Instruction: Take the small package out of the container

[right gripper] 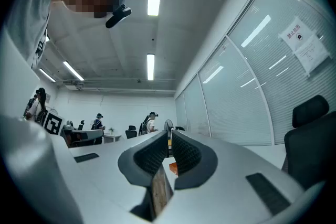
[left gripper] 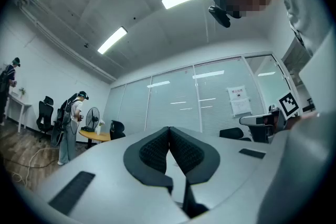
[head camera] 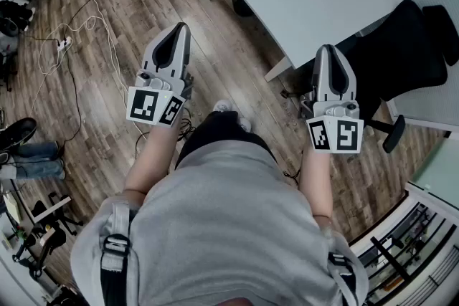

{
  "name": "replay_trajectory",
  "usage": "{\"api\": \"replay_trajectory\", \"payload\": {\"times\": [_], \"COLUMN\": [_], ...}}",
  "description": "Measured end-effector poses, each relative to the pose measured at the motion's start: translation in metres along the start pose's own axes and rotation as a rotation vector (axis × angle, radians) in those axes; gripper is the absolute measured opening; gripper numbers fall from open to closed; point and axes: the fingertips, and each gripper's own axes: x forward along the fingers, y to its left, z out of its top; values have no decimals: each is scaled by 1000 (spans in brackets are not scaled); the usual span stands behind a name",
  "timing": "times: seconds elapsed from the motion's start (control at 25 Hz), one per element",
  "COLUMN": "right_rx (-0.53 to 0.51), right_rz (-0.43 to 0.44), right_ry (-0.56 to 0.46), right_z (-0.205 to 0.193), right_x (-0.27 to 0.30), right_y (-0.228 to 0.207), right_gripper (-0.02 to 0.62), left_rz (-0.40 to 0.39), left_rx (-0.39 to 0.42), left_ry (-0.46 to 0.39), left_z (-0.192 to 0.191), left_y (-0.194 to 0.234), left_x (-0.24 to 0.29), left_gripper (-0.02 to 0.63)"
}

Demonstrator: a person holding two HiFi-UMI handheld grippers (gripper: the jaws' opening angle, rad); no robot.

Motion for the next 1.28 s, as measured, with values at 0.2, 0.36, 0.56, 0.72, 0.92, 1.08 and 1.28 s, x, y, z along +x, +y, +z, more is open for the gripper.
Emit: {"api": "replay_trajectory", "payload": {"times": [0.2,0.36,0.56,0.72,0.92,1.08,1.28], "right_rx": [13,75,91,81,67,54,28], "right_rz": [12,22,29,32,13,-18,-67], "right_ry": [-27,-60,-65,-70,-81,-98,-113], "right_z": [8,12,14,15,10,15,21], "right_x": [0,-2,-1,3,19,6,-10], "right_y": [5,3,6,7,-1,2,2], "right_gripper": [58,58,58,58,58,58,59], "left_rz": [2,10,33,31,-20,-63,-105], "left_rx": [1,4,9,4,-2,-1,20], "left_ry": [-2,4,16,6,-11,-21,-68], "left_z": [3,4,3,1,-5,-1,14], "left_y": [-1,-2,5,9,14,7,3], "left_x": [1,-2,-8,-2,27,28,35], "left_gripper": [20,20,20,20,20,20,20]}}
